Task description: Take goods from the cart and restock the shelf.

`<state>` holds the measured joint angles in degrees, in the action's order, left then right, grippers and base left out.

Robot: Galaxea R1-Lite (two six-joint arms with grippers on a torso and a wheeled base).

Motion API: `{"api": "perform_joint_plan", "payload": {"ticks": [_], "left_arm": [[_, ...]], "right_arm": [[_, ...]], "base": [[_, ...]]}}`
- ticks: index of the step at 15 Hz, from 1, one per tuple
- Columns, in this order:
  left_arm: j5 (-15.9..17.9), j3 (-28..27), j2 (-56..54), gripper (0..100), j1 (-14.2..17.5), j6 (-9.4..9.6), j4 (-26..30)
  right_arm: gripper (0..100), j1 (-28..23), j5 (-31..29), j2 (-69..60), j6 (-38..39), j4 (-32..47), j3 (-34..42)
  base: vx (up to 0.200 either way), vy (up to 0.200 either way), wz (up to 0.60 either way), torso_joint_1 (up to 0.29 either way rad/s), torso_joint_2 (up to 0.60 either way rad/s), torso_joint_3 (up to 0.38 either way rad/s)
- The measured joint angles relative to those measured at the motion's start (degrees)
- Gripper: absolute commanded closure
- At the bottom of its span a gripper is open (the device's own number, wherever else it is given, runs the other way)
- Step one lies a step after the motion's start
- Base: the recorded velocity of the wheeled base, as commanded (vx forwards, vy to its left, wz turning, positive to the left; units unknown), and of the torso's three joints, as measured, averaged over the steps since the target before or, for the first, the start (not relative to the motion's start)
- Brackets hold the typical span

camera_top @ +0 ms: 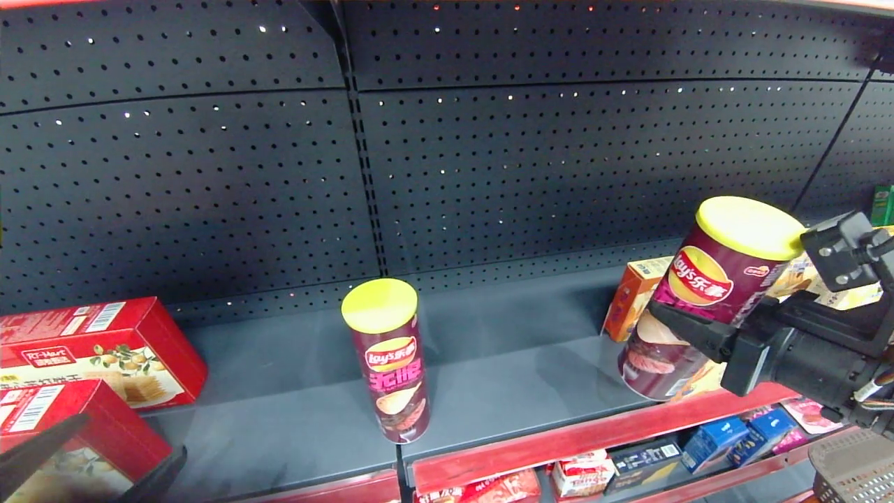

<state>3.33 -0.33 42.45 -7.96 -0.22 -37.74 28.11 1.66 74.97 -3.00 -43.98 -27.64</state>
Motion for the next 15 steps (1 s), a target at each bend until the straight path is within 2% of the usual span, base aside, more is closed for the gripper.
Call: {"api": "perform_joint_plan", "payload": {"ticks": [2,4,5,6,8,9,11,13,15], "left_arm": [[0.09,-1.79,-10.26,0,0.50,0.04,15.54],[0.26,-5.78,-22.22,0,0.79,0.01,37.25],[0.33,-7.80,-26.49,0,0.89,-0.18,44.52],[0.39,-9.62,-30.21,0,1.00,-0.46,48.12],[-0.73,-9.64,-34.21,0,1.11,-0.57,47.18],[-1.77,-7.27,-35.38,0,1.16,-0.49,44.54],[-2.55,-2.50,-36.67,0,1.16,-1.00,35.58],[-2.33,-0.74,-37.24,0,1.18,-1.45,35.18],[-0.71,-0.33,-37.52,0,1.18,-1.85,35.17]], "right_arm": [[100,1.02,-0.02,1.13,0.11,-0.02,-0.45],[100,2.26,0.00,1.88,0.11,-0.02,-0.33],[100,2.43,-0.02,2.34,0.11,-0.05,-0.61],[100,2.60,-0.05,3.00,0.07,-0.46,-1.46],[100,3.22,-1.95,3.94,-0.33,-0.84,-3.23],[100,3.52,-3.82,4.22,-0.37,-0.84,-3.67],[100,3.85,-6.12,4.63,-0.39,-0.95,-3.89],[100,4.05,-6.91,4.96,-0.55,-2.30,-4.23],[100,4.24,-8.90,5.97,-0.66,-7.01,-4.97]], "base": [[0.000,0.000,0.00,0.000,0.00,0.000],[0.000,0.000,0.00,0.000,0.00,0.000],[0.000,0.000,0.00,0.000,0.00,0.000],[0.000,0.000,0.00,0.000,0.00,0.000],[0.000,0.000,0.00,0.000,0.00,0.000],[0.000,0.000,0.00,0.000,0.00,0.000],[0.000,0.000,0.00,0.000,0.00,0.000],[0.000,0.000,0.00,0.000,0.00,0.000],[0.000,0.000,0.00,0.000,0.00,0.000]]}}
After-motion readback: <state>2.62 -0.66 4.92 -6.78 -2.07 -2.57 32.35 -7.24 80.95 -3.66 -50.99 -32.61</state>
